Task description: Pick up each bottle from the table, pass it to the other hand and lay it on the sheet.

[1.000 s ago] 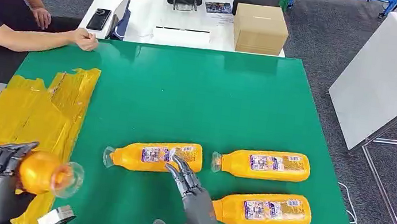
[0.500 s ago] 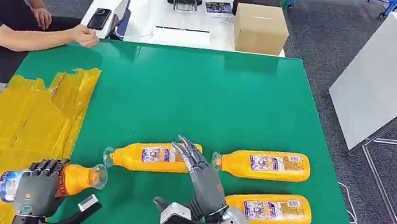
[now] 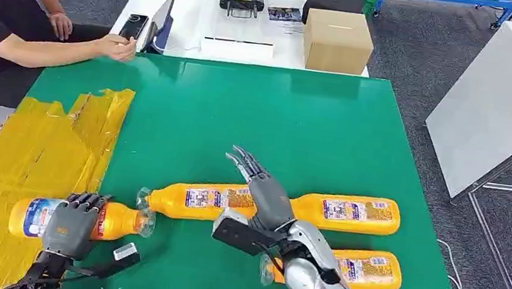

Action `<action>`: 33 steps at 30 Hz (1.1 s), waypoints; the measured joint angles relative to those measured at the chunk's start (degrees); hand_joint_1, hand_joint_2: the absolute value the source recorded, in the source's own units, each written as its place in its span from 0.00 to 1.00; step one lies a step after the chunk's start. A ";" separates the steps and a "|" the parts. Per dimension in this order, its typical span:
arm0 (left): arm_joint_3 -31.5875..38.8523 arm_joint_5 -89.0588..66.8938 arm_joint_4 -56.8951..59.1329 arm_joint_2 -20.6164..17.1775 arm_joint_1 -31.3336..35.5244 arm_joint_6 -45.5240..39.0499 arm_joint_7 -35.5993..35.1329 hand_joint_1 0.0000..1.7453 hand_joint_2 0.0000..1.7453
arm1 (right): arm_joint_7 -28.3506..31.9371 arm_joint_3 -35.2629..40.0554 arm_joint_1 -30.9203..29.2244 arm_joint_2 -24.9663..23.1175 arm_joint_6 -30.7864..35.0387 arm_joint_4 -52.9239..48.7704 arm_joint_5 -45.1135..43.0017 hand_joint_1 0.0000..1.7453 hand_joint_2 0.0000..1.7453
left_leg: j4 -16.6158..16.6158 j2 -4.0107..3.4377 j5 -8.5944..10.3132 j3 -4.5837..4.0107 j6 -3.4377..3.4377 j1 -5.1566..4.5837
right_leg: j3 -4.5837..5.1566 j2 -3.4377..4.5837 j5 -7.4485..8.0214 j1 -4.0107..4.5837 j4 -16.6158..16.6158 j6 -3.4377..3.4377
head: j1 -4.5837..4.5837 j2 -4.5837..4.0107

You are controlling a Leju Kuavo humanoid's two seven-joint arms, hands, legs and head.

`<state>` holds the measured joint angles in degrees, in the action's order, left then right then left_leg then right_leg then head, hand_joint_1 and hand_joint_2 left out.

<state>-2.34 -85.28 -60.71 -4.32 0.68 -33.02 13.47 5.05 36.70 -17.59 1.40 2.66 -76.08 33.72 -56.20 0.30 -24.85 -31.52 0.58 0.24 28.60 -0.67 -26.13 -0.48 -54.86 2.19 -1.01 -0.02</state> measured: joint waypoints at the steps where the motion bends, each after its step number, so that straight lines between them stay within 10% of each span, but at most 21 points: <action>1: -0.22 0.80 0.82 -0.57 0.76 0.74 1.08 0.00 0.00 | -0.13 0.06 -1.35 -0.04 -1.34 1.67 -0.63 0.00 1.00 | 0.01 0.04 0.05 0.02 -0.01 0.00 | -0.04 -0.04 0.03 0.00 0.00 -0.03 | 0.00 0.00; 18: -6.12 41.97 -4.12 -19.09 -0.91 30.09 26.97 0.00 0.00 | 1.07 6.01 -21.46 -3.43 -12.15 30.29 -8.02 0.00 1.00 | 0.08 -0.01 0.09 0.81 -0.35 0.08 | -0.60 -0.14 0.05 0.09 -0.23 -0.33 | 0.02 0.00; 33: -11.32 75.23 -15.00 -16.33 -3.34 35.51 26.84 0.00 0.00 | 0.85 11.34 -22.47 -5.64 -13.06 37.74 -7.69 0.00 1.00 | -0.03 -0.02 0.23 -0.47 -0.26 0.02 | 0.64 -0.13 0.18 0.01 -0.27 -0.12 | 0.04 0.00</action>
<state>-13.66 -10.05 -75.72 -20.65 -2.66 2.49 40.30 5.90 48.04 -40.06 -4.24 -10.40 -38.34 26.03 -56.23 0.28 -24.62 -31.99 0.32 0.26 29.23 -0.79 -25.95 -0.47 -55.13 2.07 -0.96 -0.02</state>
